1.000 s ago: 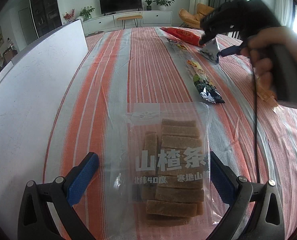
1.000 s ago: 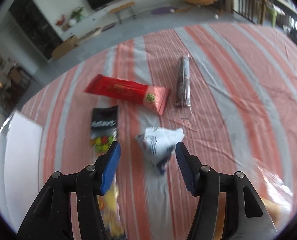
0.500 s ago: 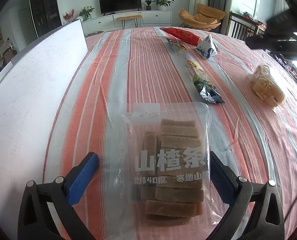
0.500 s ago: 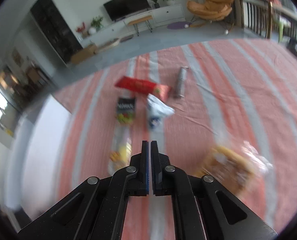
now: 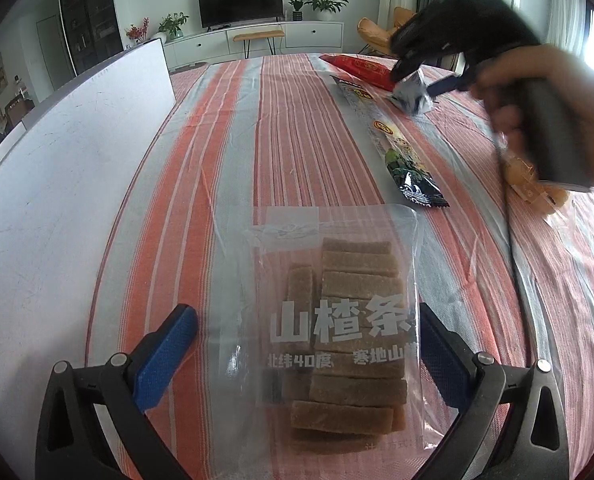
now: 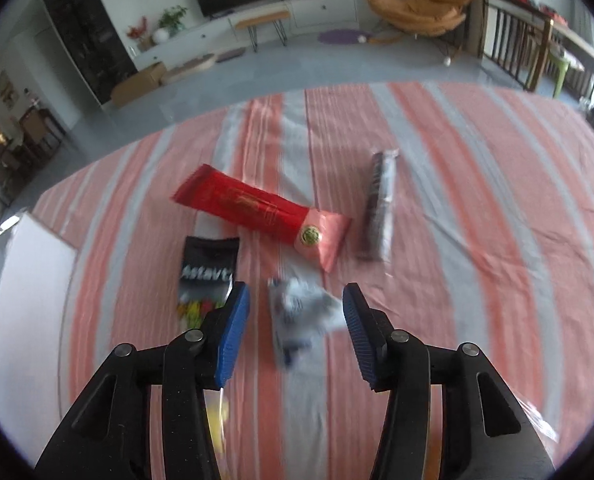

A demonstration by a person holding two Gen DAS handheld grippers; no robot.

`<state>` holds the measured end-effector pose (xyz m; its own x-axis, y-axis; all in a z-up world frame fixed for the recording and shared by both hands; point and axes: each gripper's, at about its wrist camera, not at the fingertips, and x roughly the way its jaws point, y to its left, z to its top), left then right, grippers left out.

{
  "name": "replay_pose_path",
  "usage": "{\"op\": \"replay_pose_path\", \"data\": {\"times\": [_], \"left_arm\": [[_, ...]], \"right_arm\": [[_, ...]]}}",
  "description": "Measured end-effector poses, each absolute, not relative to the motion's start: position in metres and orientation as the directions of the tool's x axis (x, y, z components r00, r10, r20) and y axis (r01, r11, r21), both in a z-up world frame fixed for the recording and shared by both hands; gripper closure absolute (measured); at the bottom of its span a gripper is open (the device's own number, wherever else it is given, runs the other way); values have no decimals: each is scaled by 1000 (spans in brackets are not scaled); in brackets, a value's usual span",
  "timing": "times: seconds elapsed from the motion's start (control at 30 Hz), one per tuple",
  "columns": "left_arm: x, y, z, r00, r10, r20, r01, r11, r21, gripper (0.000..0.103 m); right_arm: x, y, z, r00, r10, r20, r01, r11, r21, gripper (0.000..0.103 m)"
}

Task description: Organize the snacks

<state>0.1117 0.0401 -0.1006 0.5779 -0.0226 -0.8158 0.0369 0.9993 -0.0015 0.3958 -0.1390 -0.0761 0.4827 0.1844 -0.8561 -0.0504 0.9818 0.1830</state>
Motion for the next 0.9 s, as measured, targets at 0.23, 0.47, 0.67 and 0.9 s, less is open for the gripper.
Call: {"op": "replay_pose_path", "data": {"times": [0.23,0.47,0.67,0.9], "left_arm": [[111,40,-101,578,-22,-816,37,999,-1,0],[112,40,-101,578,-22,-816,37,999,-1,0],[111,40,-101,578,-22,-816,37,999,-1,0],[111,40,-101,578,-22,-816,37,999,-1,0]], "right_arm": [[372,-165,-67,529,257,-809,8,952,307,71],[279,-178,-4,595,413,-689,-109,891,440,70],[151,-203,-30,591,335,-734,-71,927,367,69],[94,-226,-84,604,164,-780,24,974,223,65]]}}
